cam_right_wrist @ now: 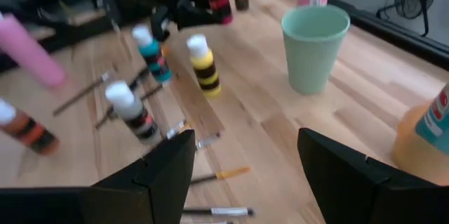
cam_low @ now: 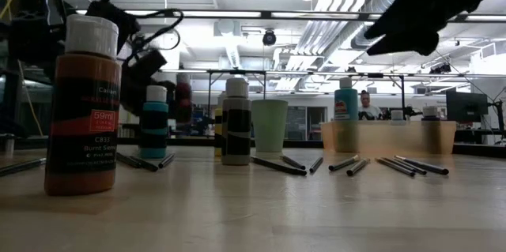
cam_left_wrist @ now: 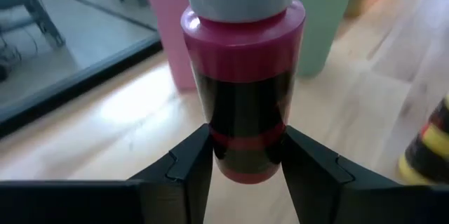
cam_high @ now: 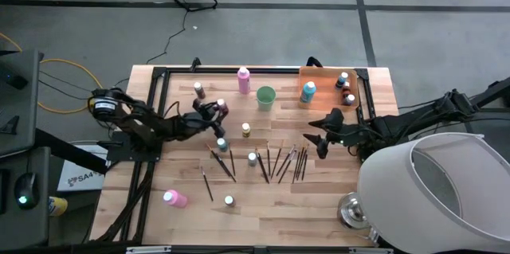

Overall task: Pick & Place Paint Supplies
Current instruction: Put the small dark pink paint bottle into the orange bin

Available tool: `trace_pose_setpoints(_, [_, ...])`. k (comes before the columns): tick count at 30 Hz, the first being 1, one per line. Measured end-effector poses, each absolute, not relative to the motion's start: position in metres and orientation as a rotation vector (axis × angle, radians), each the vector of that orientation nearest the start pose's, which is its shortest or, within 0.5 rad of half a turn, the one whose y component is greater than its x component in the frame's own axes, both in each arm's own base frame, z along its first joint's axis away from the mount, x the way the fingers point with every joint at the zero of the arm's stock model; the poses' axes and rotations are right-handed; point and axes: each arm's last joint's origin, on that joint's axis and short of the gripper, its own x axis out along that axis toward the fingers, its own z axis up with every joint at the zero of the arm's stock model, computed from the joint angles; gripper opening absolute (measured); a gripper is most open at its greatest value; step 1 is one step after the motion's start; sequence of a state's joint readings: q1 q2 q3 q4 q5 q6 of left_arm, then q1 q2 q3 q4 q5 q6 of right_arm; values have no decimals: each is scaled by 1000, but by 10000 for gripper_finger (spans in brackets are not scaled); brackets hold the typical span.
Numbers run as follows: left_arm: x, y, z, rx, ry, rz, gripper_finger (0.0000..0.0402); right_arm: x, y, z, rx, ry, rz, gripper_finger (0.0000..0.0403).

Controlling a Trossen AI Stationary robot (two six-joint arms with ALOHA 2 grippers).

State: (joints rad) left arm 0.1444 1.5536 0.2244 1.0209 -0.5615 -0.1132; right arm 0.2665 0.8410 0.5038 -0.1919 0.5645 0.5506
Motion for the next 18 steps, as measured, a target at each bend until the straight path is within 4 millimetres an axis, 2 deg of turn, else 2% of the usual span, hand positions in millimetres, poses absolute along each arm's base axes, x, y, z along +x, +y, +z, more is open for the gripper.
trace_pose_setpoints(6, [228, 47, 138, -35, 187, 623, 150, 180, 27, 241, 437, 241, -429, 246])
trace_pose_setpoints(10, [239, 46, 158, -46, 156, 561, 150, 187, 26, 247, 403, 170, -413, 246])
trace_pose_setpoints(18, [273, 46, 207, 14, 284, 353, 150, 210, 19, 253, 343, 46, -380, 246])
